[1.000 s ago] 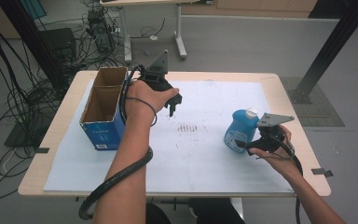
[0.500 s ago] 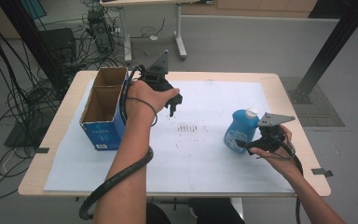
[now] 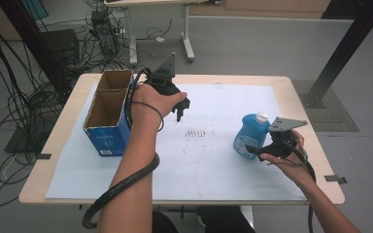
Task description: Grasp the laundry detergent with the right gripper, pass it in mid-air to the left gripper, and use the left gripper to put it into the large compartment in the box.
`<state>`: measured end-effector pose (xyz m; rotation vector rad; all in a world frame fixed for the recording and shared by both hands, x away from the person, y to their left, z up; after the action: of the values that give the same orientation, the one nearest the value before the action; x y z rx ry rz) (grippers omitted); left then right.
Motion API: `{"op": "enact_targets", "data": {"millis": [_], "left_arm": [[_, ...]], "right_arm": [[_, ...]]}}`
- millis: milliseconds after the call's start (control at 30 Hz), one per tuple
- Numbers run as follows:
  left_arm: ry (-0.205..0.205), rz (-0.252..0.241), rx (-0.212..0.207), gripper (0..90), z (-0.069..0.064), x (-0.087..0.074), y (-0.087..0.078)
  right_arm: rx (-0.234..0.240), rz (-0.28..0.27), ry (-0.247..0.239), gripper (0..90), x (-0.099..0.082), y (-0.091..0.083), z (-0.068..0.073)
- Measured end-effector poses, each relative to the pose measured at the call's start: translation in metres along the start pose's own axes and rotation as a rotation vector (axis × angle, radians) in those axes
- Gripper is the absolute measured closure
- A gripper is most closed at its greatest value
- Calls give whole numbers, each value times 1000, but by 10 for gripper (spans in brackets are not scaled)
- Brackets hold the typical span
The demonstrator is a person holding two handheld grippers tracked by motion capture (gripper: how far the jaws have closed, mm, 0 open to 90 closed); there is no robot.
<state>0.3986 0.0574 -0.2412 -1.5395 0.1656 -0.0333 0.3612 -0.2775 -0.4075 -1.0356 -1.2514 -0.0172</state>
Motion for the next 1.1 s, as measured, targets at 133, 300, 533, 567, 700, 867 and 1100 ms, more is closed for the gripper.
{"op": "enact_targets", "data": {"millis": [133,300,533,567,700,867,1100], "left_arm": [[0,1,1,59,0,0,0],[-2,0,1,59,0,0,0],[-3,4,3,59,0,0,1],[-3,4,3,59,0,0,1],[-3,3,0,60,1,0,1],[-1,8,3,60,1,-1,3],[-9,8,3,60,4,-2,4]], "right_arm": [[1,-3,2,17,0,0,0],[2,-2,8,17,-1,1,0],[3,-1,14,18,-1,2,0],[3,-1,14,18,-1,2,0],[4,-1,15,21,-1,4,1],[6,1,24,36,-2,6,0],[-1,2,26,92,-4,9,0]]}}
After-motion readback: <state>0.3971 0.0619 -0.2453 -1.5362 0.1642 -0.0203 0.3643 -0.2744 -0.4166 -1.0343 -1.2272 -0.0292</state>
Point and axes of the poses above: each handheld gripper's, and its own axes: y roughly forward along the jaws, x roughly out of its top, z roughly to its left, the point moved 2 cm from there along y, roughly forward along the jaws, and after that the axes turned 6 degrees about z, right-handed, at the moved point
